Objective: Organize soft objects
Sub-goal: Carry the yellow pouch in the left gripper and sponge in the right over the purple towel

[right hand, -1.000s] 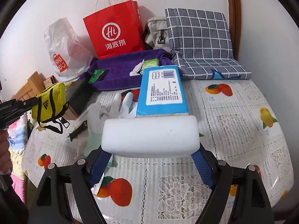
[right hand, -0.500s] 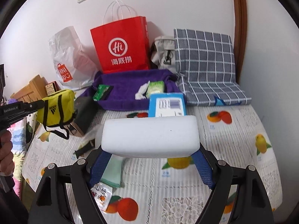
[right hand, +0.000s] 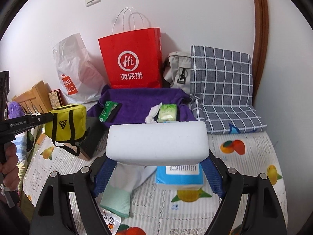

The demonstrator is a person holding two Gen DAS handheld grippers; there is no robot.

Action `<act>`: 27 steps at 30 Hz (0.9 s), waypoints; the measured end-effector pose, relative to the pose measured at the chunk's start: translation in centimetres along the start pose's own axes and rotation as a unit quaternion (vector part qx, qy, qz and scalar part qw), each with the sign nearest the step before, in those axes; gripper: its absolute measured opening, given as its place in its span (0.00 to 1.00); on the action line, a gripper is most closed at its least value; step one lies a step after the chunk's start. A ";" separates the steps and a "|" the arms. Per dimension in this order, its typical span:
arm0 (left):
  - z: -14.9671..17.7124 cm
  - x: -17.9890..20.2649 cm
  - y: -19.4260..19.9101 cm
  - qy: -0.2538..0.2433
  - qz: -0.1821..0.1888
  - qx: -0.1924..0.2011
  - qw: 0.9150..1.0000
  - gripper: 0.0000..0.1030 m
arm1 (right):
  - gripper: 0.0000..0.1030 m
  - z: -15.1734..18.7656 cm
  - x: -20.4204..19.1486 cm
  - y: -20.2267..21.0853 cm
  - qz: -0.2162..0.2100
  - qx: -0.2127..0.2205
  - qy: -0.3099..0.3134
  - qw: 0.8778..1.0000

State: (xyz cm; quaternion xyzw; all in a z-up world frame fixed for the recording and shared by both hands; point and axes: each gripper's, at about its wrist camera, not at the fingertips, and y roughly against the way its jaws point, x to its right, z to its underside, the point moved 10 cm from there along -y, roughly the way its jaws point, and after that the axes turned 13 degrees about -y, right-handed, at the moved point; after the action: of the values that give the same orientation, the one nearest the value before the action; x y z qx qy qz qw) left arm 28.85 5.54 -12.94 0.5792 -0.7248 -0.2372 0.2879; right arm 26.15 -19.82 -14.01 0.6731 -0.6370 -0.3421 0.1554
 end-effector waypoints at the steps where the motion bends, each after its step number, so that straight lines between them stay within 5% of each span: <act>1: -0.2 0.0 -0.2 -0.001 0.000 0.000 1.000 0.15 | 0.80 -0.2 -0.1 -0.1 0.000 0.001 0.001 1.000; 27: -6.9 -2.7 -4.9 -0.002 -0.040 0.002 0.999 0.15 | 0.80 -8.4 -2.8 -5.3 -0.032 0.026 0.013 0.999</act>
State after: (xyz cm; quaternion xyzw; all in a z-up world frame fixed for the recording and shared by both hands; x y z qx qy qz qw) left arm 37.53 6.99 -11.69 0.6083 -0.7019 -0.2479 0.2756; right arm 35.82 -18.32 -10.64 0.7012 -0.6217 -0.3218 0.1349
